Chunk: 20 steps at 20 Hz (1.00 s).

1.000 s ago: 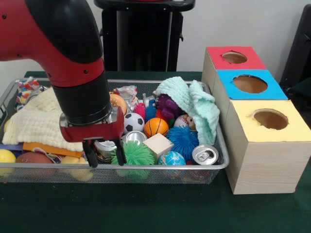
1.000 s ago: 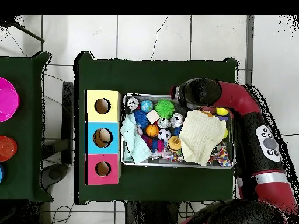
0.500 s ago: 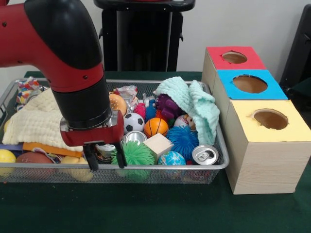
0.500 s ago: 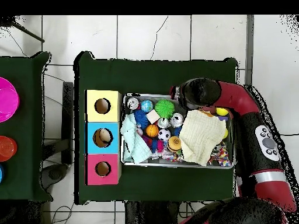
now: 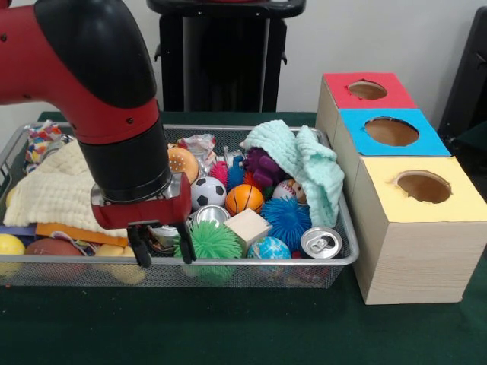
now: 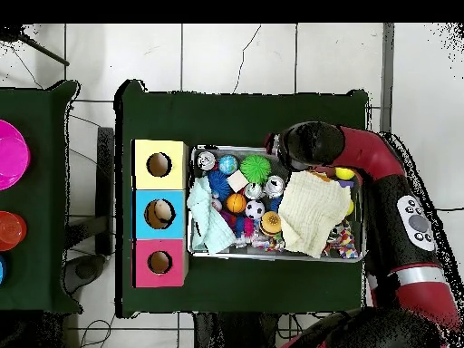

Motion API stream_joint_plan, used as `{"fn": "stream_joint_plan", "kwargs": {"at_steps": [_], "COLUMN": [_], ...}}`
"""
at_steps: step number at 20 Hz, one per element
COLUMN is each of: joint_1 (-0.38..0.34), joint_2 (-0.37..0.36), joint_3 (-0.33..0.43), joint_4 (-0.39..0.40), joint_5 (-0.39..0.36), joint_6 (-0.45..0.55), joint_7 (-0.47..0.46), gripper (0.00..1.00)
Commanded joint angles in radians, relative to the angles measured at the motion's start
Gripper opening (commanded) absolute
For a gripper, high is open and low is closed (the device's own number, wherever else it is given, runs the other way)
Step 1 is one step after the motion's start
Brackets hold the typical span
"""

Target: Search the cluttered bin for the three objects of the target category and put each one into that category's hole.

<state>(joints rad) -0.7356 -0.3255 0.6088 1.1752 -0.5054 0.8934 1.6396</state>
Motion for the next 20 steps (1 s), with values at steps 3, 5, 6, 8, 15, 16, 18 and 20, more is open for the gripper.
{"fn": "stream_joint_plan", "kwargs": {"at_steps": [3, 5, 6, 8, 15, 16, 18, 20], "joint_1": [-0.052, -0.057, -0.061, -0.067, -0.085, -0.089, -0.094, -0.095], "joint_2": [0.010, 0.011, 0.013, 0.012, -0.011, -0.009, -0.005, 0.000], "joint_3": [0.021, 0.022, 0.023, 0.023, 0.019, 0.018, 0.018, 0.016], "joint_4": [0.054, 0.054, 0.054, 0.059, 0.088, 0.090, 0.093, 0.090], "joint_5": [-0.056, -0.058, -0.060, -0.065, -0.077, -0.078, -0.083, -0.090], "joint_6": [0.028, 0.028, 0.023, 0.019, 0.006, 0.004, 0.000, 0.004], "joint_7": [-0.310, -0.312, -0.312, -0.311, -0.299, -0.298, -0.297, -0.298], "gripper": [1.00, 1.00, 1.00, 1.00, 1.00, 1.00, 1.00, 1.00]}}
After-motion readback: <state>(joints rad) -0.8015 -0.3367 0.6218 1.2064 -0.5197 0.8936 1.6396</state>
